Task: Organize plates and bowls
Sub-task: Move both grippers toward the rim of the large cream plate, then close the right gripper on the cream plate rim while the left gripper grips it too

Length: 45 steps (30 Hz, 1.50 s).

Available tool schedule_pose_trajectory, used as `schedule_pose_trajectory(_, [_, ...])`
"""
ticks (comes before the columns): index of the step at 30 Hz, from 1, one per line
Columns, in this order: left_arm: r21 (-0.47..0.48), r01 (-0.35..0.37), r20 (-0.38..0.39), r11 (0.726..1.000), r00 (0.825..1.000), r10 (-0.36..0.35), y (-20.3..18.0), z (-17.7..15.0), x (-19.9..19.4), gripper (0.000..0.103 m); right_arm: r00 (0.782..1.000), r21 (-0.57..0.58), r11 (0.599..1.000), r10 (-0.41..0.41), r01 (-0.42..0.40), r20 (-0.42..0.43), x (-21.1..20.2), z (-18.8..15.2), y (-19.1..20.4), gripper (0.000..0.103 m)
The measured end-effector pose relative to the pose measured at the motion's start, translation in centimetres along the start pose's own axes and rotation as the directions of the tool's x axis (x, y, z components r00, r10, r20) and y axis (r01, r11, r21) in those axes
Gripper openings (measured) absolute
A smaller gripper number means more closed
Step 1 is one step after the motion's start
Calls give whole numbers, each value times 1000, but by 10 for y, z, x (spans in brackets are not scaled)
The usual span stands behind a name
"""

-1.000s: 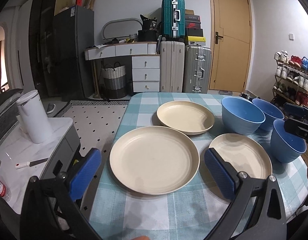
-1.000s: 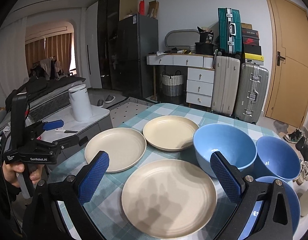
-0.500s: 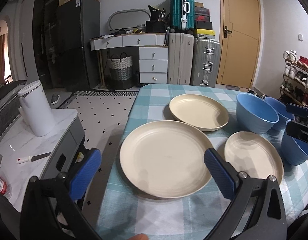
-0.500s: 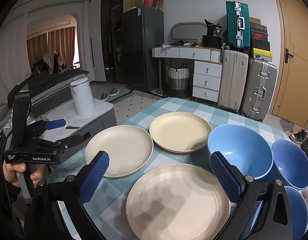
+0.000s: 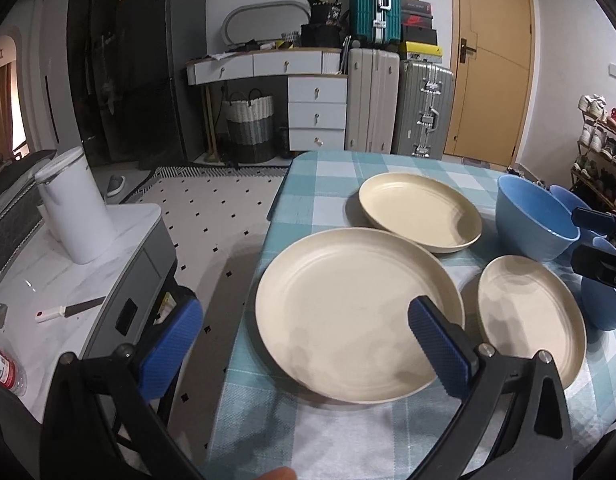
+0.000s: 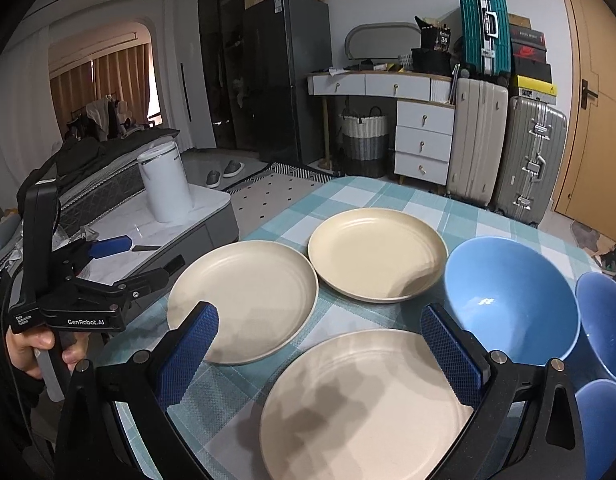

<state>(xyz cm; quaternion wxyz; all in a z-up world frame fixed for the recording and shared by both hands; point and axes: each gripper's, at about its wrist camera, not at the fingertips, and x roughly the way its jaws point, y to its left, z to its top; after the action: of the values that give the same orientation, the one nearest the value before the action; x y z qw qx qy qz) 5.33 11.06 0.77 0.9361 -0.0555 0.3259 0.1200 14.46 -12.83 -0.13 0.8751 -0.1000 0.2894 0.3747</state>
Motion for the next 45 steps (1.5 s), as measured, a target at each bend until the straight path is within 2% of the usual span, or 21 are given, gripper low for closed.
schedule_pose_trajectory(19, [-25,-33,-99,999,995,30,14,4,45,103,992,16,999,33,-31,-124,56,5,3,103])
schedule_pose_trajectory(45, [-20,-68,-206,997,977,62,19,1,89,103,956,97,993,95,-71,-276,128,1,-6,103])
